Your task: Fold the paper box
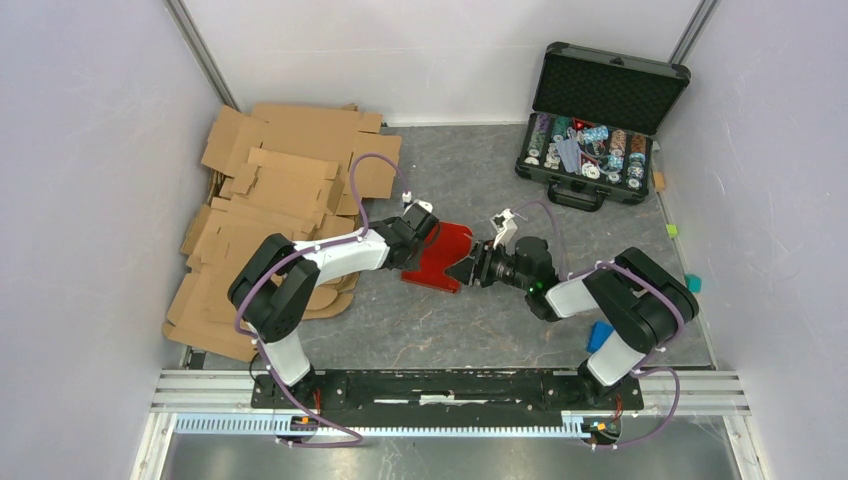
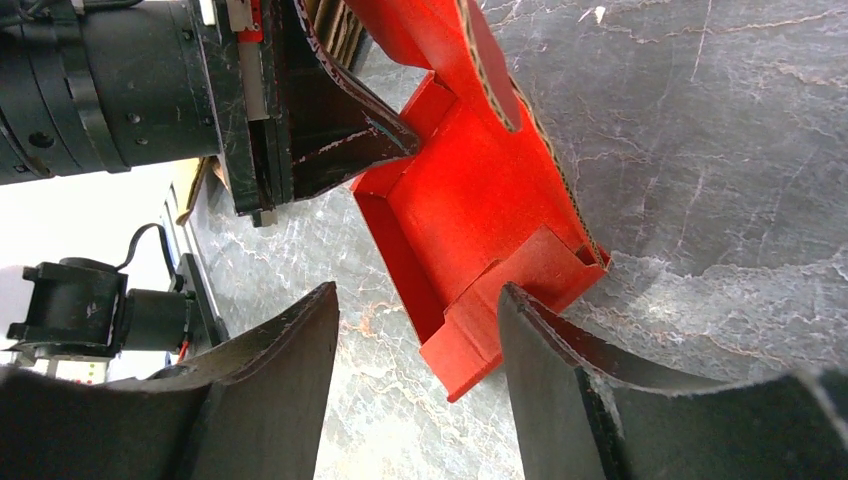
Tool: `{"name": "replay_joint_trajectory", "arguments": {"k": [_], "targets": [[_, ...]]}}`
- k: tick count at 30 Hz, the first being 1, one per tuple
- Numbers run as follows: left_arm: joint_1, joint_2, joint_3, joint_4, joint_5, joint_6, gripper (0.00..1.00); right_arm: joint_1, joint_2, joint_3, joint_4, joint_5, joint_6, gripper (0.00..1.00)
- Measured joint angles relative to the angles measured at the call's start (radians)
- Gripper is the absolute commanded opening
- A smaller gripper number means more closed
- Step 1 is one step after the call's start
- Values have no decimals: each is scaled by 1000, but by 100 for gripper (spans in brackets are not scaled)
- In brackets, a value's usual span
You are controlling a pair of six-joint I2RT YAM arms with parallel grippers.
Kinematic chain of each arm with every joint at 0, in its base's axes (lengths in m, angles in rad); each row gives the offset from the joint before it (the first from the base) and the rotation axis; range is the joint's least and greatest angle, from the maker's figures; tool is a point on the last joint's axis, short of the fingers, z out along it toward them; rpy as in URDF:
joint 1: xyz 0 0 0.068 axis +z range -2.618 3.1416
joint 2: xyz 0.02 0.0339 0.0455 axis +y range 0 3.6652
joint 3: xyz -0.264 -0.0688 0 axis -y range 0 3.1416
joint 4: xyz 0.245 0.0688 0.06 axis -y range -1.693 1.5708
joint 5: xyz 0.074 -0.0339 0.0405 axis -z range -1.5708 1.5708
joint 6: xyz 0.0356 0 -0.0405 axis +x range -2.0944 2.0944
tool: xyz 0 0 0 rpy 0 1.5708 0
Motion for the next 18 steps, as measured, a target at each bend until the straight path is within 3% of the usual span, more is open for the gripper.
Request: {"name": "replay_joint_trajectory", "arguments": {"k": [13, 18], "targets": [[0, 0, 0, 1, 0, 0, 9, -27, -149, -2, -195, 35, -161, 68], [0, 0, 0, 1, 0, 0, 8, -61, -247, -55, -257, 88, -202, 60]]}}
